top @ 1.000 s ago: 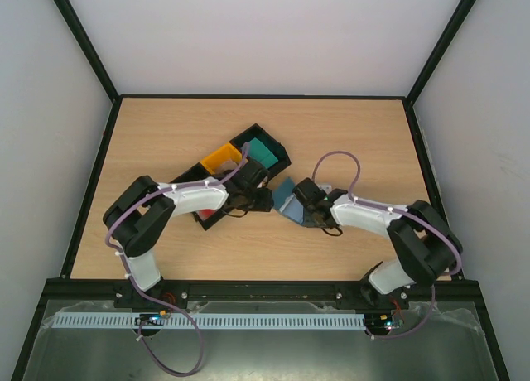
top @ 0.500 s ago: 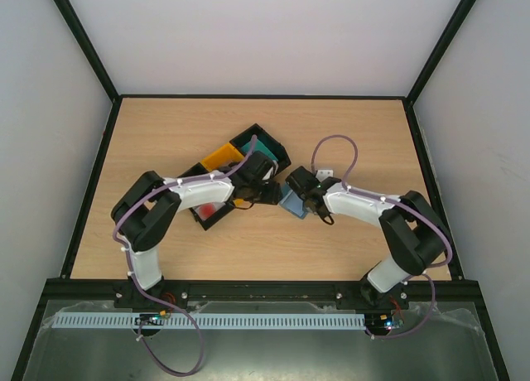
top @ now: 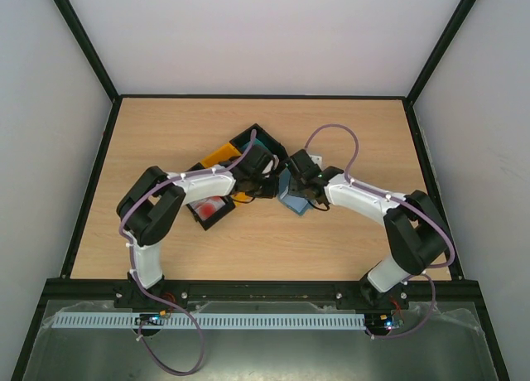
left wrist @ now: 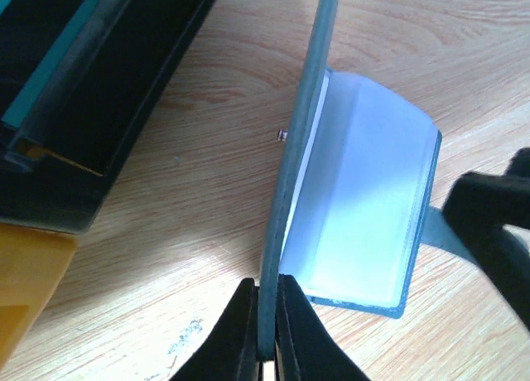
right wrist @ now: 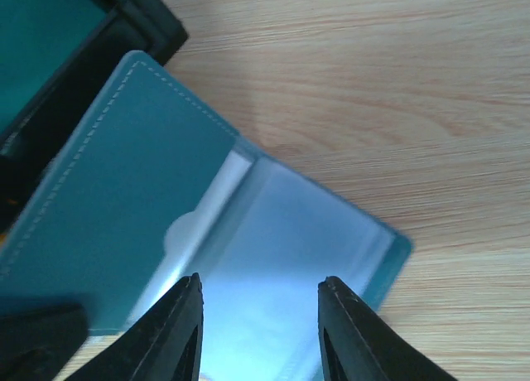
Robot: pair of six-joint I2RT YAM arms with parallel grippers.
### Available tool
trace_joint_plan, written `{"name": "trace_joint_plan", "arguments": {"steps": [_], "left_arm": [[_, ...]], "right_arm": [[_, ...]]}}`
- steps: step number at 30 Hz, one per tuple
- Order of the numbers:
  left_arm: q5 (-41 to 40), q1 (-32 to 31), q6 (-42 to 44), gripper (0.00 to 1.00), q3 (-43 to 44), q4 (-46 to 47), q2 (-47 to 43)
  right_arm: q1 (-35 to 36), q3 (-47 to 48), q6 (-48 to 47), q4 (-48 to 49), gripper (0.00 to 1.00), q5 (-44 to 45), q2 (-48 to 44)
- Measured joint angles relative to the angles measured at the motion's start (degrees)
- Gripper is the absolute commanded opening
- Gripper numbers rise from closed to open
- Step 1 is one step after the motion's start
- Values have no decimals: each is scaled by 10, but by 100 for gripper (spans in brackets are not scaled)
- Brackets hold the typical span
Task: Put the credit cards into the card holder
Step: Open the card holder at the center of the board.
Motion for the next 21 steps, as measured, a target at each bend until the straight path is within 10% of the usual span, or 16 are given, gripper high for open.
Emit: {"name": "trace_joint_plan", "arguments": {"steps": [21], "left_arm": [[45,-73,-290,8,-239,204,-136]], "right_arm": [[-6,-106,79,92,39,-154,-7]]}}
